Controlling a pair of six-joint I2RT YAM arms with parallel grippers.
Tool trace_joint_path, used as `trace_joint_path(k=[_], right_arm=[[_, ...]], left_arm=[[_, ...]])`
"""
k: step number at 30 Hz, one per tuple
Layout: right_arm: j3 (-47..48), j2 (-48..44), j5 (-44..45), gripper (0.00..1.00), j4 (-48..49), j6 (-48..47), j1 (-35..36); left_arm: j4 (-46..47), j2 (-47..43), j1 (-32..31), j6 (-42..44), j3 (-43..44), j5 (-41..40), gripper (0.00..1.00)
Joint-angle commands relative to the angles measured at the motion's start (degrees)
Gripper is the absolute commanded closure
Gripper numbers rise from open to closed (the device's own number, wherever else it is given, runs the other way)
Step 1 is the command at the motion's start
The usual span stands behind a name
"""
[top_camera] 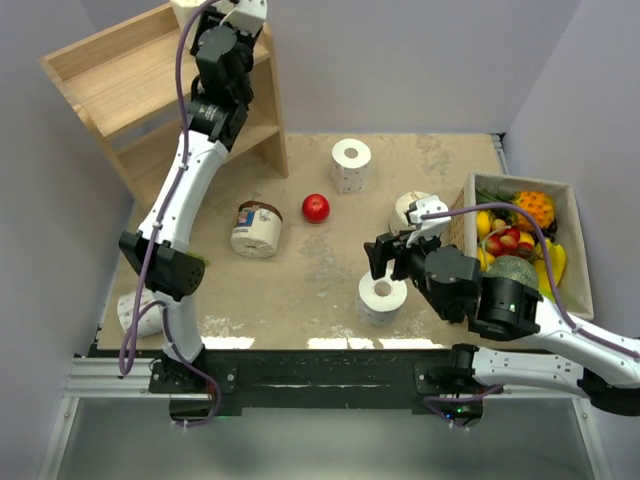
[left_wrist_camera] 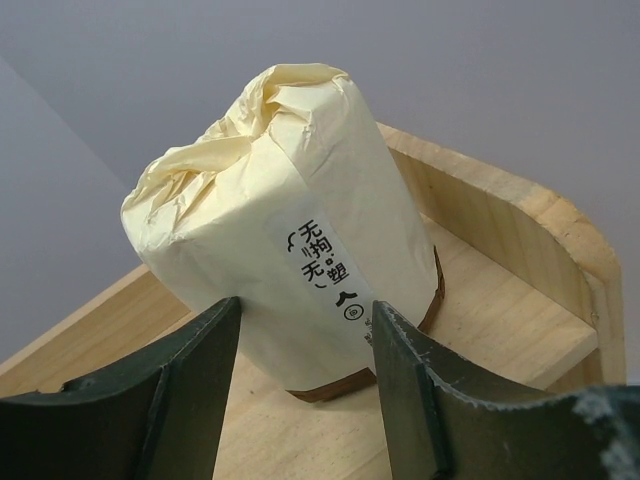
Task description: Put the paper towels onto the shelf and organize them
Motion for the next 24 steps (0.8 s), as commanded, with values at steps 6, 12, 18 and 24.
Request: trace_joint_path(k=[6, 12, 18, 24], right_arm=[[1.32, 1.27, -0.04, 0.23, 2.4, 1.34, 0.09], [1.15, 4.69, 1.88, 0.22, 2.58, 1.25, 0.09], [0.8, 8.64, 7.17, 0.24, 3.28, -2.78, -4.27], [0.09, 12.95, 1.56, 0.25, 5.92, -7.36, -16.32]], left_arm=[[-8.01, -10.54, 0.12, -12.54, -3.2, 10.99, 0.35], [-9.85, -22.06, 0.03, -20.01, -12.36, 18.73, 0.31], [-16.01, -32.52, -0.32, -26.69, -17.62, 36.99, 0.15], [-11.01, -45.88, -0.32, -32.94, -33.96, 42.55, 0.0]])
